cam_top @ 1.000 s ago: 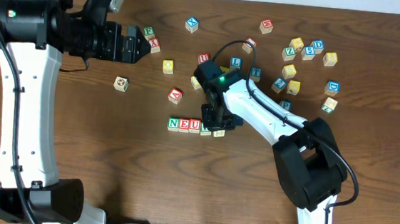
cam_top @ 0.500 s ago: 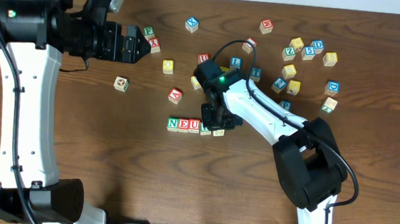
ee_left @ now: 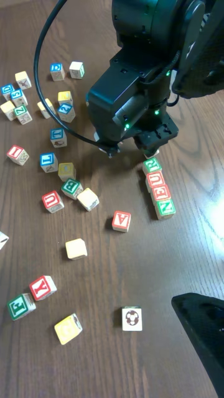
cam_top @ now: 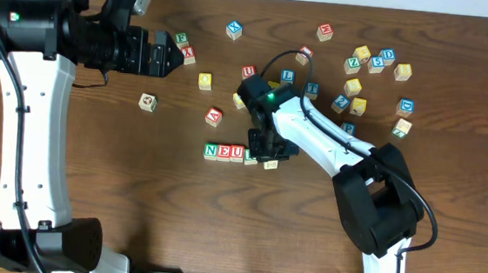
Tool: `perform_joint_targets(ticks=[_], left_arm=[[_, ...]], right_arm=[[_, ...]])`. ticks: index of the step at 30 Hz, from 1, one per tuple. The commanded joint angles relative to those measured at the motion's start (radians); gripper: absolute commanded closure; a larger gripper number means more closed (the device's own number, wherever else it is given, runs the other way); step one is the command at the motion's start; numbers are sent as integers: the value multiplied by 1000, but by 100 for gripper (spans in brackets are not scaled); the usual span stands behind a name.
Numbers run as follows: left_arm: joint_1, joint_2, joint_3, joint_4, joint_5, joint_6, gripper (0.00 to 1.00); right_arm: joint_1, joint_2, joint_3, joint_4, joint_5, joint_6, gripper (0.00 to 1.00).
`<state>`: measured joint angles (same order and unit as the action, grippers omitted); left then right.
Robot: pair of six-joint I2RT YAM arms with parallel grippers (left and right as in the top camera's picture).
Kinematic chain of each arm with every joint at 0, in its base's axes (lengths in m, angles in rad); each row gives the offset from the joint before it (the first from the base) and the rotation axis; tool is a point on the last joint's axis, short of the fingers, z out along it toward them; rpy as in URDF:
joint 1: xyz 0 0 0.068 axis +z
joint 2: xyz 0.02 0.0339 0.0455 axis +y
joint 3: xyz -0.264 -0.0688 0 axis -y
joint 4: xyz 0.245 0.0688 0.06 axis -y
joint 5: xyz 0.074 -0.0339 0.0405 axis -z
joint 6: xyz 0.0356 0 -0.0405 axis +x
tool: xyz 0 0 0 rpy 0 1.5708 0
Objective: Spell out NEURIPS
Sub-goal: 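Lower the I block onto the table beside the R block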
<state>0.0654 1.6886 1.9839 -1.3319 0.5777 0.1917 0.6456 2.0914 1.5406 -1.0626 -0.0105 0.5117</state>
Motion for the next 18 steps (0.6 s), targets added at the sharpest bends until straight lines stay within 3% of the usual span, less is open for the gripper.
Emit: perform_joint_targets(ticks=[1, 18], left_arm=[[3, -8, 16, -3, 9, 14, 2], [3, -8, 16, -3, 9, 14, 2]], right_arm=[[-5, -33, -8, -2, 42, 27, 99], [5, -32, -8, 61, 91, 42, 99]])
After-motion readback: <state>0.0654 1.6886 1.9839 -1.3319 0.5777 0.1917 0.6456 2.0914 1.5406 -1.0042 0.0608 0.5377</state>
